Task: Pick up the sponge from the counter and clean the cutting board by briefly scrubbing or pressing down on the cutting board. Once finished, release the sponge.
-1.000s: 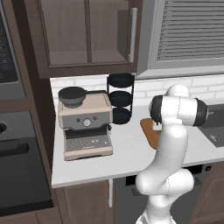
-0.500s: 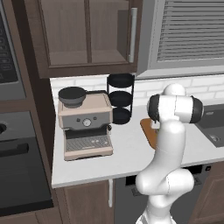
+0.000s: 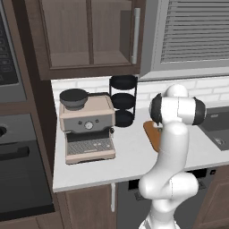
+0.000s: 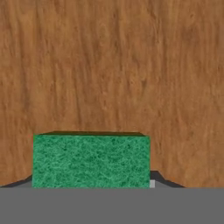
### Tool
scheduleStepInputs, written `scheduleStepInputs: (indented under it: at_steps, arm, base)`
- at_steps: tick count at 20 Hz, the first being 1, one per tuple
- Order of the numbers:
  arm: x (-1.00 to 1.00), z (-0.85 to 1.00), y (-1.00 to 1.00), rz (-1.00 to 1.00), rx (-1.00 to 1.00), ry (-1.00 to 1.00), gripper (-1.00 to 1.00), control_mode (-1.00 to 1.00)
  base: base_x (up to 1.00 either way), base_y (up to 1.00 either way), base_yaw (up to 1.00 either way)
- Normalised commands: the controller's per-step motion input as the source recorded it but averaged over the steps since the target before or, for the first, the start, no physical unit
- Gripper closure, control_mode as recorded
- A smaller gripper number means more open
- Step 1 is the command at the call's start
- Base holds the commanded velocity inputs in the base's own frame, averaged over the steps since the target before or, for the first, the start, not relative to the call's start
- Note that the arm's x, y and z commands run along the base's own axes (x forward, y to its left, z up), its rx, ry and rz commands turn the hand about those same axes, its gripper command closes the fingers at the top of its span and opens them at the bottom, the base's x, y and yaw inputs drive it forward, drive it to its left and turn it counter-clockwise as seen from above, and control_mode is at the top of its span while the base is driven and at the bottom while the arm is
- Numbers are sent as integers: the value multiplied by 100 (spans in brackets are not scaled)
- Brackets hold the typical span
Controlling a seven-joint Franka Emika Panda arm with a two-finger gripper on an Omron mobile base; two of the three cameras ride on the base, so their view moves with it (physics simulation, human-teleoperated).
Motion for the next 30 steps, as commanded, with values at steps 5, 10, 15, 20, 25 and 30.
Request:
scheduleStepInputs:
  at_steps: [5, 10, 15, 20, 25, 30]
  arm:
    - [50, -11, 0, 0, 0, 0, 100, -100]
    - [17, -61, 0, 0, 0, 0, 100, -100]
    - [30, -1, -3, 0, 0, -2, 100, -100]
    - [33, 1, -14, 0, 0, 0, 100, -100]
    - [2, -40, -16, 0, 0, 1, 100, -100]
    - [0, -49, 0, 0, -1, 3, 100, -100]
  base:
    - [0, 0, 0]
    - [0, 0, 0]
    - [0, 0, 0]
    - [0, 0, 0]
    - [0, 0, 0]
    - [0, 0, 0]
